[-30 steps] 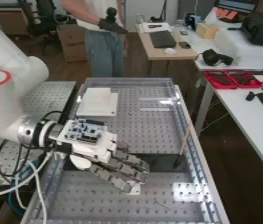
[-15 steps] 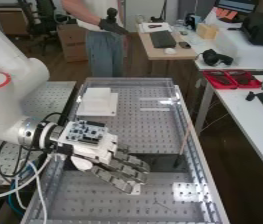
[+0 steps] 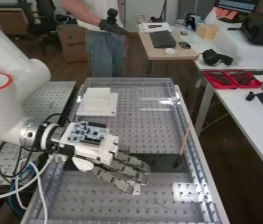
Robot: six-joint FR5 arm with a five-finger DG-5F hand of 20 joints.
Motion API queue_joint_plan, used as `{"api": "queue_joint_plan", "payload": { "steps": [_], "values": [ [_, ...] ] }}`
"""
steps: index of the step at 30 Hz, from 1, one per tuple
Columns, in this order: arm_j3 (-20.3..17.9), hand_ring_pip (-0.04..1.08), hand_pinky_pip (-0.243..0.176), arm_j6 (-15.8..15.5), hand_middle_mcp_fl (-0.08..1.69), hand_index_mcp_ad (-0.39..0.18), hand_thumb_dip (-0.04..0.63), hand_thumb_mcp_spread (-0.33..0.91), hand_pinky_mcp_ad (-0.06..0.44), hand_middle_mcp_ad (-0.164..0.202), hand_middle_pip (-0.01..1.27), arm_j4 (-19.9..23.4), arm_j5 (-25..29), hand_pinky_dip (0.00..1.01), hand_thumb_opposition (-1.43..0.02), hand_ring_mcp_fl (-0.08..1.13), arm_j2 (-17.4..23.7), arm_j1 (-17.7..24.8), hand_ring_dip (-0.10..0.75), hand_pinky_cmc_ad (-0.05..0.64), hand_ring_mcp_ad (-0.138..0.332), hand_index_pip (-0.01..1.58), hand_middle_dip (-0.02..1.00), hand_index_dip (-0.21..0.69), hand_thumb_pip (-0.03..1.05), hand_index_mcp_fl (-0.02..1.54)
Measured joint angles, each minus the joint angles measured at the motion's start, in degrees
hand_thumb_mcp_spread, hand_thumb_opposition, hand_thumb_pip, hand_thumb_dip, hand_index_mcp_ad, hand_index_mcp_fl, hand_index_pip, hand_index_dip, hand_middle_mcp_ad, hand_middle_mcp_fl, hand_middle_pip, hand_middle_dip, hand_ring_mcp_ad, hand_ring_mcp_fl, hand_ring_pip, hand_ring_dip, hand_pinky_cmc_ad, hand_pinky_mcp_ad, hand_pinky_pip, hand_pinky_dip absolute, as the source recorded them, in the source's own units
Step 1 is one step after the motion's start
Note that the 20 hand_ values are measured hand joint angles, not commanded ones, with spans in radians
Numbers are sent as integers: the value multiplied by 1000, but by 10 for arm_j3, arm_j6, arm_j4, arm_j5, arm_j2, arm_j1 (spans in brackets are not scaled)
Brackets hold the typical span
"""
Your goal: Grab the bearing and place it in the white container
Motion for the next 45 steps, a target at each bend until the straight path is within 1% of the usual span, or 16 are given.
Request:
{"api": "queue_joint_plan", "payload": {
  "steps": [15, 18, 35, 36, 45],
  "values": [
    [3, 112, -45, 2, 24, -112, 251, 531, 232, 68, 136, -5, -3, 145, -789, 5, -4, 0, 154, 314, 131, 1389, 344, 328, 447, 183],
    [3, 112, -45, 1, 24, -112, 251, 531, 234, 65, 136, -6, -2, 145, -789, 5, -4, 0, 154, 311, 113, 1389, 344, 326, 447, 183],
    [4, 112, -45, 2, 24, -112, 260, 524, 234, 65, 136, -7, -1, 145, -785, 5, -6, 1, 155, 311, 113, 1386, 344, 316, 463, 202],
    [4, 112, -42, 2, 24, -112, 260, 522, 234, 65, 136, -7, -1, 145, -787, 5, -6, 1, 155, 311, 113, 1386, 344, 304, 459, 209],
    [2, 113, -42, 3, 40, -112, 251, 520, 234, 65, 136, 0, 0, 143, -791, 9, -5, 1, 155, 311, 113, 1386, 344, 302, 440, 239]
  ]
}}
